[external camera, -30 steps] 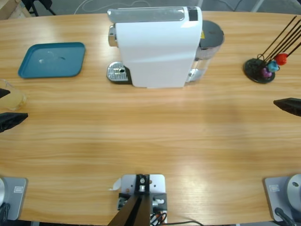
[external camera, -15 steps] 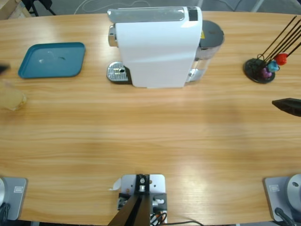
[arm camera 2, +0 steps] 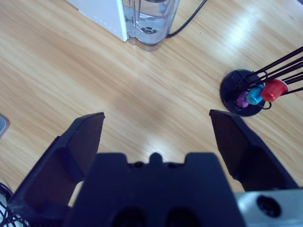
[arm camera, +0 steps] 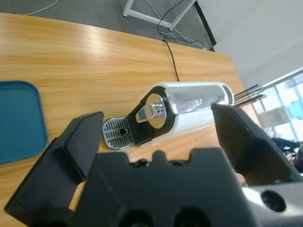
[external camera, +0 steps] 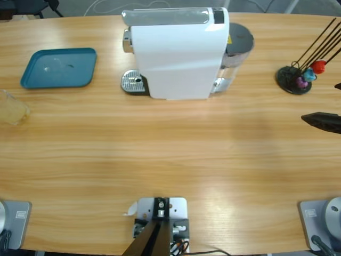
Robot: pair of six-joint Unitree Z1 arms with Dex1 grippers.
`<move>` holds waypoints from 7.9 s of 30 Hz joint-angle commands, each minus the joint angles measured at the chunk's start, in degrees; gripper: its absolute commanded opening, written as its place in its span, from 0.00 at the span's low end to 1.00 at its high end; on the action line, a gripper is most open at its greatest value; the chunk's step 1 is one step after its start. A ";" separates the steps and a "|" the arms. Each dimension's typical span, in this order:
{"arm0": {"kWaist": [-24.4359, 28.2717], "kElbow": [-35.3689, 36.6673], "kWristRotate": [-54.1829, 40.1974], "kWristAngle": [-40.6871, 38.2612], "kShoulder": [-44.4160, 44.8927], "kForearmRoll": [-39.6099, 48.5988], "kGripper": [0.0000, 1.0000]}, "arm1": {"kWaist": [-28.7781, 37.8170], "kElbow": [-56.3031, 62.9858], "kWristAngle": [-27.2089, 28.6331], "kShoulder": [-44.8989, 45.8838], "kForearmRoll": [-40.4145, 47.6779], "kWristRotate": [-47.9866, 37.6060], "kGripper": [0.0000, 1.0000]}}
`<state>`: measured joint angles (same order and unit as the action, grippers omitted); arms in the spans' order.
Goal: Pour coffee
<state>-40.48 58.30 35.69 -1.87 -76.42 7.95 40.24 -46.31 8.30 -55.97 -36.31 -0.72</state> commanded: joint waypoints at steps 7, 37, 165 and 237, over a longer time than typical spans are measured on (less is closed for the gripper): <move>0.81 4.58 14.34 -4.85 -16.08 -1.69 0.99 | -0.78 0.96 -0.09 -0.46 0.53 0.28 1.00; 0.02 9.42 16.08 -12.99 -23.16 -1.32 0.00 | -0.78 1.24 0.26 -0.54 1.27 0.19 1.00; -16.12 3.93 -26.46 9.95 -4.70 9.28 1.00 | -30.19 19.40 10.98 -26.19 46.69 -6.75 0.61; -17.79 -0.46 -24.88 9.95 -3.47 7.87 1.00 | -29.11 16.87 14.20 -18.63 43.41 -6.38 0.00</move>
<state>-57.67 60.01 10.05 8.73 -79.23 16.57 10.70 -28.44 21.85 -76.15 9.02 -7.11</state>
